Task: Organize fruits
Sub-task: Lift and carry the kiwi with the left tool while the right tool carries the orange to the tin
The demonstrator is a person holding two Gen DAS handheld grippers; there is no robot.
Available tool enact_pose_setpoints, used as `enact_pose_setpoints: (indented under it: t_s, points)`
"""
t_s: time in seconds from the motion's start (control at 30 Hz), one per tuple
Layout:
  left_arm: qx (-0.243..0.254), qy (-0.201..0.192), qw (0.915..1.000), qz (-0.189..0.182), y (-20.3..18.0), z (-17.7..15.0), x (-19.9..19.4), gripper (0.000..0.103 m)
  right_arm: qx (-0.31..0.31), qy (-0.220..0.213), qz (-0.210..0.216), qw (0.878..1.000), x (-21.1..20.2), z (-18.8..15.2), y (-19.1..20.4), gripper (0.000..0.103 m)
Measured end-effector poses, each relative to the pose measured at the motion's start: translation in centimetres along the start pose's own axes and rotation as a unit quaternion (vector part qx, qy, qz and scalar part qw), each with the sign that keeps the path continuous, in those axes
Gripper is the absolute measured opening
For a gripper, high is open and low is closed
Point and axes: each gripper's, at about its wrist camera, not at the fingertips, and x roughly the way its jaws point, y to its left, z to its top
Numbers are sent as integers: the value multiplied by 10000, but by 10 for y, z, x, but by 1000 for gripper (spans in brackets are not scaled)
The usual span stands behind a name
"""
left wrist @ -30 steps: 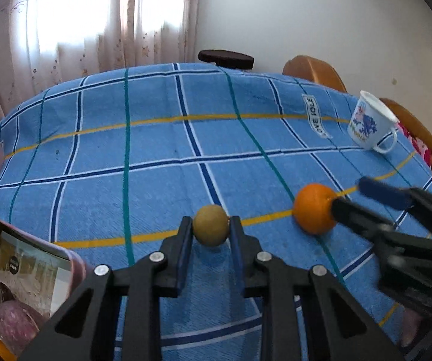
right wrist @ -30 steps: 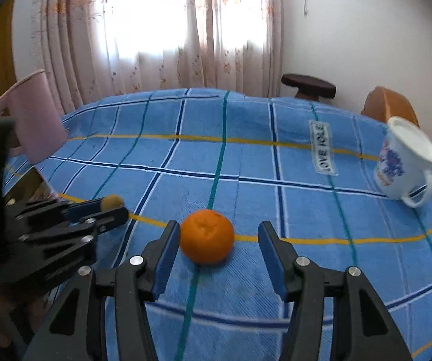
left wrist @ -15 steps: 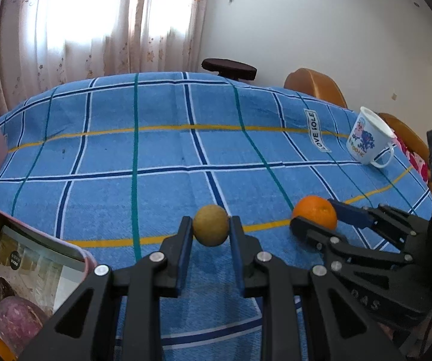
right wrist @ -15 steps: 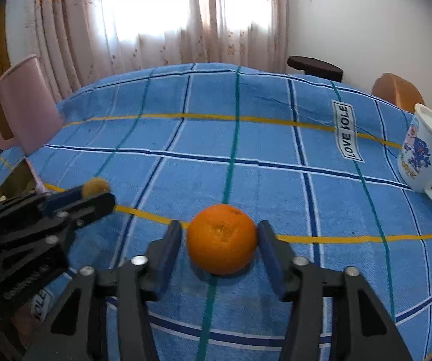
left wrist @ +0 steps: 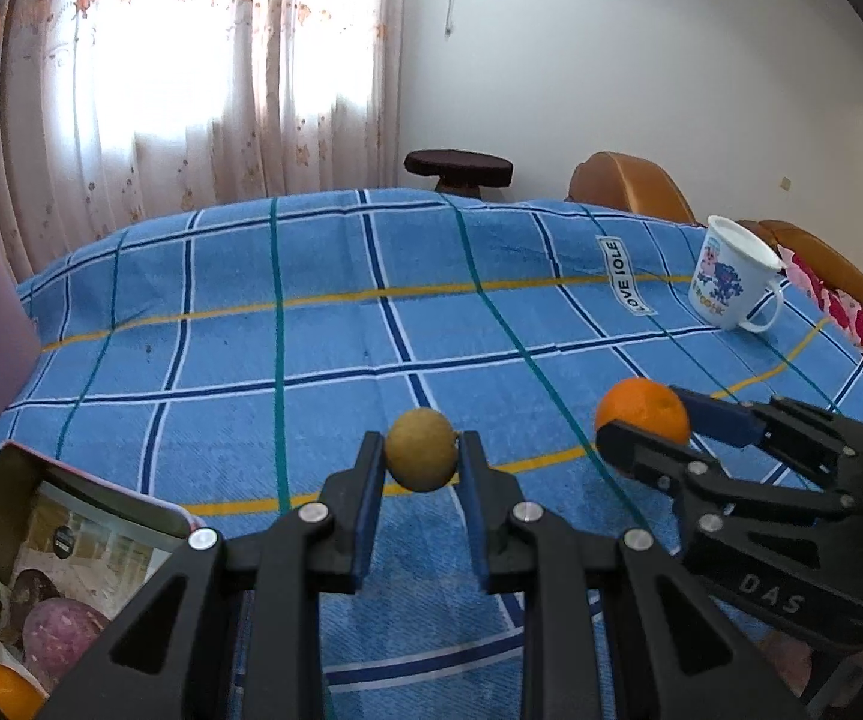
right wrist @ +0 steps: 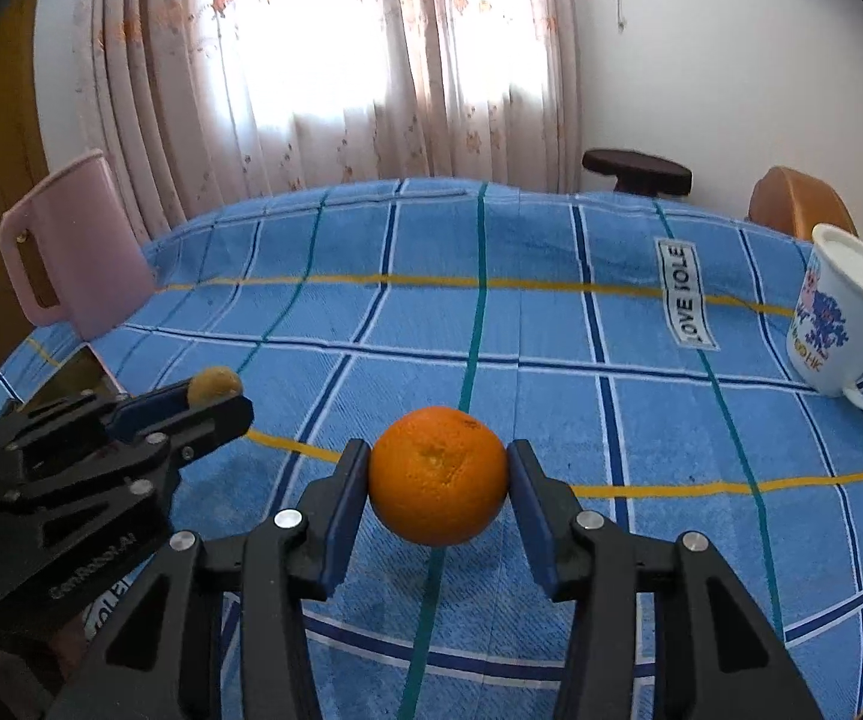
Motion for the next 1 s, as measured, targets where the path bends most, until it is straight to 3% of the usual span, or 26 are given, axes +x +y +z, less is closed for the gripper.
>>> enact_pose_setpoints:
  t_s: [1.0]
  points:
    - [157, -877, 9956, 279, -7, -4, -34, 26, -250, -1195, -224, 9923, -44, -7, 11, 48]
